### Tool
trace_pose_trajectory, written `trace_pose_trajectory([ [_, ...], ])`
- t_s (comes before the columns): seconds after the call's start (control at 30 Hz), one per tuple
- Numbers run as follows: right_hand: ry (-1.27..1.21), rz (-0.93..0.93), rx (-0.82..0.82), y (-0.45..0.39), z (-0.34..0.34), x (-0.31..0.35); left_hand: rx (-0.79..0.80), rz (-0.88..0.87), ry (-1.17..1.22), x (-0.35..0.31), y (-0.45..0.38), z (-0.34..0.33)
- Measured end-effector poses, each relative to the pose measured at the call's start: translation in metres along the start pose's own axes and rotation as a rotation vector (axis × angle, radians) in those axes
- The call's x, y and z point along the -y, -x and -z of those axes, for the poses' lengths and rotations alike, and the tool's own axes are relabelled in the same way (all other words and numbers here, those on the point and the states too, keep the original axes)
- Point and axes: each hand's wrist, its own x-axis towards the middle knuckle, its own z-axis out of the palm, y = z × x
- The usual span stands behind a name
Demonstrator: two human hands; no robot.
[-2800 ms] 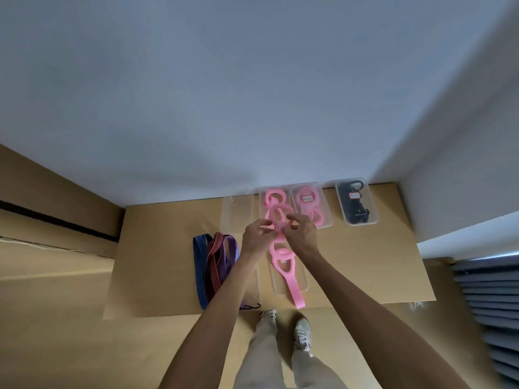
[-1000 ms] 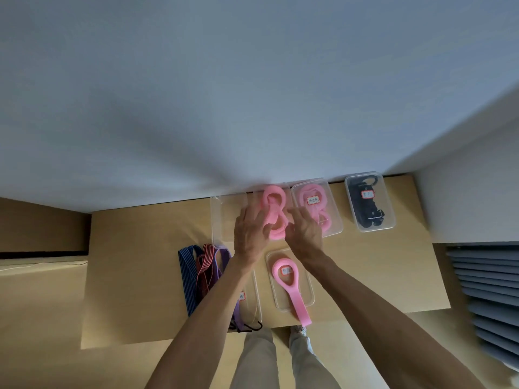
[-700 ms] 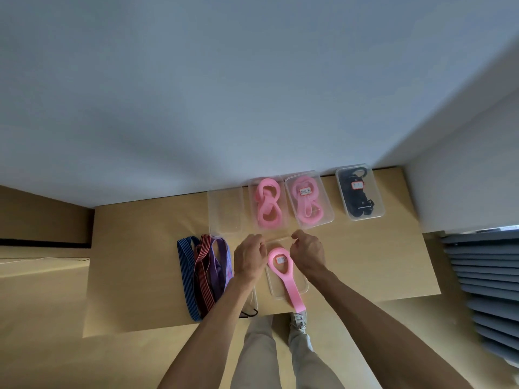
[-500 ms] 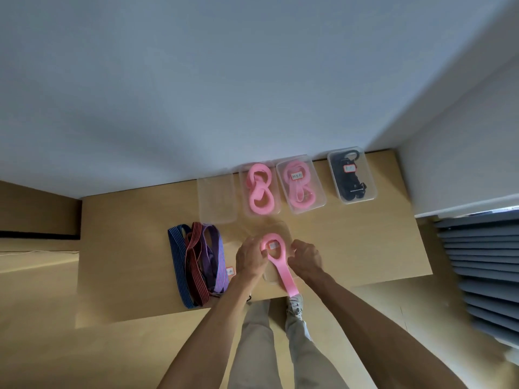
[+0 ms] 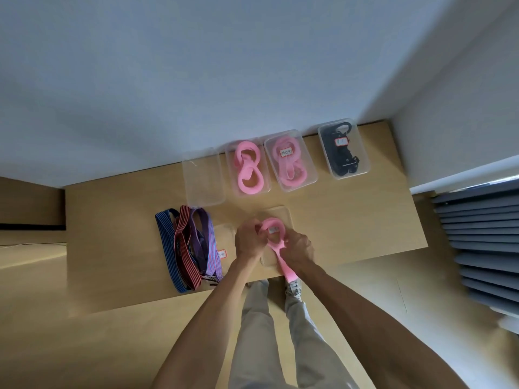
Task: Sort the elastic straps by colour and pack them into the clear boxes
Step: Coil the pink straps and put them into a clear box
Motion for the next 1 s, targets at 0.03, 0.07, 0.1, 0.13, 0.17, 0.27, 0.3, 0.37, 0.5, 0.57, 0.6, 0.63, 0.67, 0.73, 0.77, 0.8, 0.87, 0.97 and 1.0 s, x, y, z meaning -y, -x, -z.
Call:
trace_pose_trajectory([
  [0.03, -0.029, 0.039, -0.036, 0.0, 0.001, 0.003, 0.009, 0.01, 0.032, -0.001, 0.0, 0.0],
  [0.07, -0.052, 0.066, -0.077, 0.0, 0.001, 0.006, 0.022, 0.031, 0.085, -0.003, 0.0, -0.001],
  [0.1, -0.064, 0.08, -0.11, 0.0, 0.001, 0.008, 0.038, 0.073, 0.179, -0.005, -0.001, -0.001],
  [0.13, -0.06, 0.089, -0.127, 0.0, 0.001, 0.01, 0.05, 0.127, 0.308, -0.008, -0.001, 0.0],
  [0.17, -0.049, 0.097, -0.129, 0.0, 0.0, 0.011, 0.057, 0.179, 0.421, -0.01, -0.001, 0.001],
  [0.27, -0.085, 0.134, -0.125, 0.002, 0.0, 0.013, 0.07, 0.198, 0.529, -0.01, -0.005, 0.002],
  [0.3, -0.098, 0.131, -0.136, 0.002, 0.0, 0.014, 0.082, 0.193, 0.535, -0.009, -0.006, 0.003],
  [0.37, -0.119, 0.114, -0.174, 0.0, 0.0, 0.014, 0.118, 0.227, 0.576, -0.01, -0.009, 0.004],
  [0.5, -0.216, 0.077, -0.203, -0.001, 0.008, 0.018, 0.259, 0.262, 0.727, -0.018, -0.013, 0.013],
  [0.57, -0.298, 0.033, -0.205, 0.0, 0.016, 0.022, 0.332, 0.26, 0.808, -0.022, -0.013, 0.019],
  [0.6, -0.331, 0.019, -0.215, 0.001, 0.021, 0.023, 0.353, 0.255, 0.839, -0.024, -0.013, 0.022],
  [0.63, -0.363, 0.01, -0.228, 0.001, 0.026, 0.025, 0.36, 0.251, 0.87, -0.027, -0.013, 0.025],
  [0.67, -0.392, 0.005, -0.239, 0.002, 0.032, 0.027, 0.358, 0.249, 0.895, -0.03, -0.013, 0.028],
  [0.73, -0.45, 0.007, -0.26, 0.005, 0.048, 0.033, 0.342, 0.234, 0.914, -0.038, -0.01, 0.034],
  [0.77, -0.486, 0.016, -0.275, 0.008, 0.057, 0.037, 0.335, 0.216, 0.917, -0.042, -0.007, 0.038],
  [0.8, -0.528, 0.035, -0.297, 0.012, 0.066, 0.041, 0.326, 0.193, 0.92, -0.047, -0.004, 0.044],
  [0.87, -0.596, 0.125, -0.36, 0.023, 0.087, 0.051, 0.3, 0.137, 0.944, -0.061, 0.006, 0.057],
  [0.97, -0.651, 0.336, -0.397, 0.05, 0.118, 0.069, 0.254, 0.086, 1.051, -0.085, 0.024, 0.085],
  [1.0, -0.684, 0.402, -0.388, 0.061, 0.129, 0.075, 0.224, 0.075, 1.091, -0.093, 0.031, 0.096],
])
